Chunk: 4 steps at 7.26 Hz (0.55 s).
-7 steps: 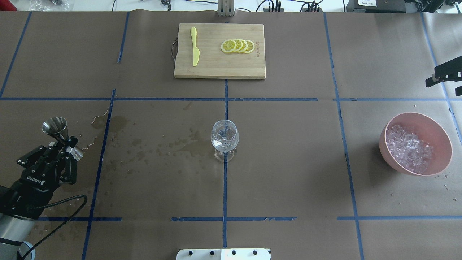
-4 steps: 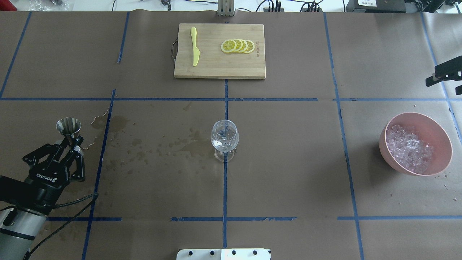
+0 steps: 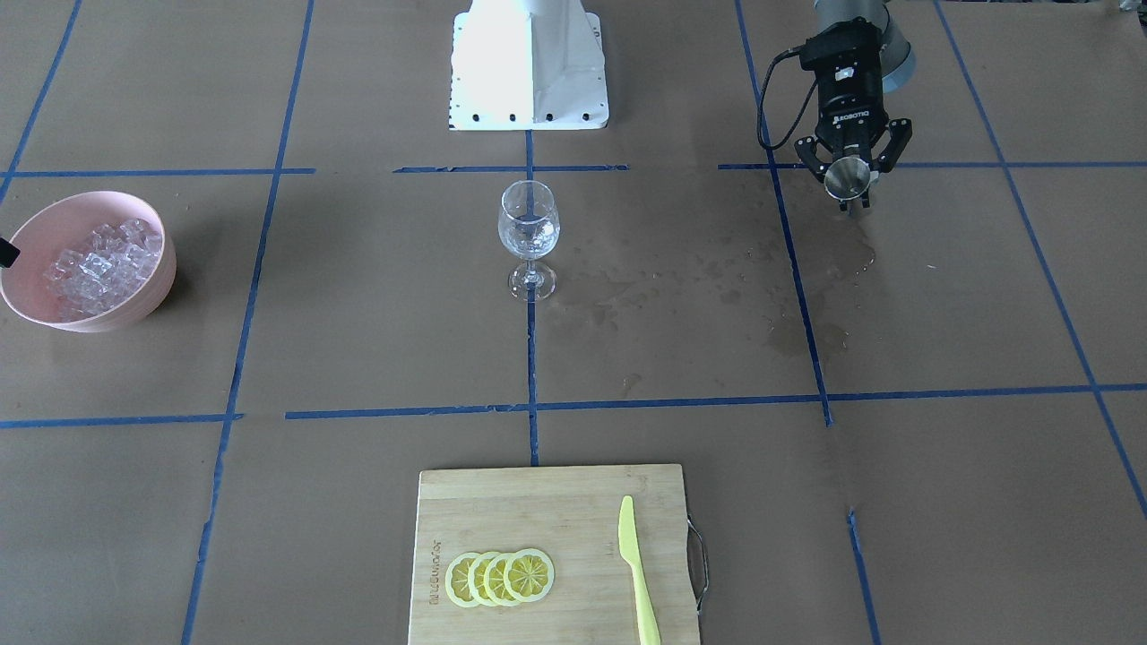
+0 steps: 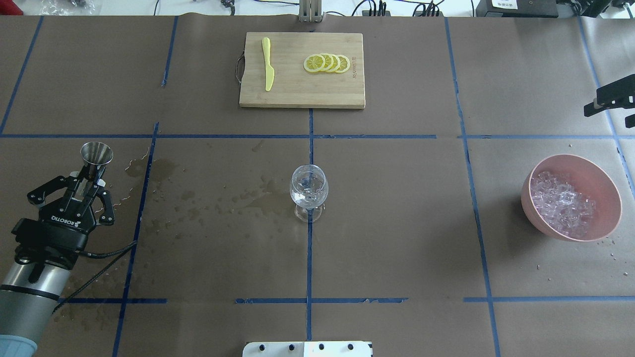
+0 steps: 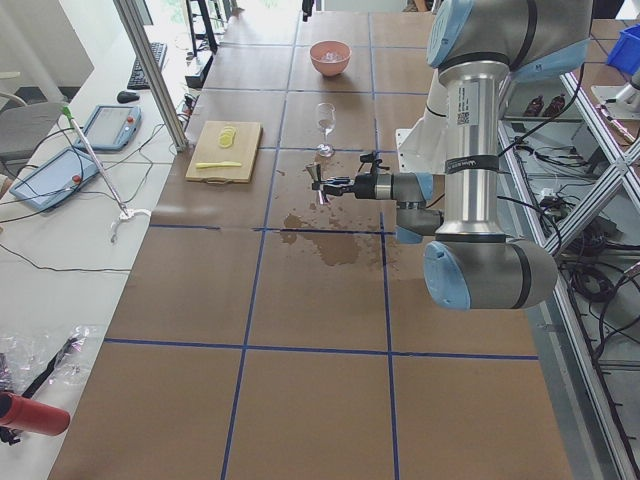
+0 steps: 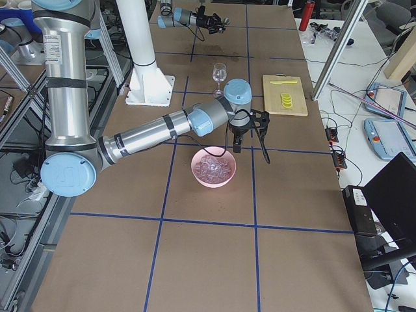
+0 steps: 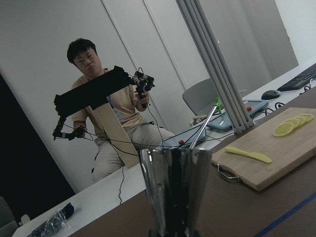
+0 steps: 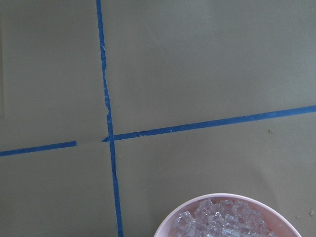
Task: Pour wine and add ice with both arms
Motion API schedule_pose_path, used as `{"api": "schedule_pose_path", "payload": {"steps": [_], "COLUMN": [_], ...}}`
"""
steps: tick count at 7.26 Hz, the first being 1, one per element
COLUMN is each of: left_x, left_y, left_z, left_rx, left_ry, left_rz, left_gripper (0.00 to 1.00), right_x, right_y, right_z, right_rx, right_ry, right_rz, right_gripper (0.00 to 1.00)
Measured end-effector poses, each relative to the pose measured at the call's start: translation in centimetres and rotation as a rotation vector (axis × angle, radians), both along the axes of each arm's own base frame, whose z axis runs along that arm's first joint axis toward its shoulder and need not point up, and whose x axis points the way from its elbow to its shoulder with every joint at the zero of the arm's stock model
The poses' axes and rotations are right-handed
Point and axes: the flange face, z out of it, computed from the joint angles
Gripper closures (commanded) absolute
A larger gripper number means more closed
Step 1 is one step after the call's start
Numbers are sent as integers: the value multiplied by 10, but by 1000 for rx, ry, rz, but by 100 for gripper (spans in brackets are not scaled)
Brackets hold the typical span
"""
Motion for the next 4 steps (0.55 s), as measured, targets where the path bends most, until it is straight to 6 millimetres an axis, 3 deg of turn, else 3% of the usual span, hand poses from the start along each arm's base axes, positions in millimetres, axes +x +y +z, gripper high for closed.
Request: {"api": "schedule_pose_path", "payload": {"steps": [4], "left_x": [7], "left_y": [-4], "left_z": [2], "left_rx": [-109], "left_ry": [413], "left_rz": [87], "left_gripper": [100], "right_x": [-3], "right_y": [-6], "right_z": [-10], "right_rx": [21], "right_ry": [2], "right_rz": [1], "right_gripper": [0]}}
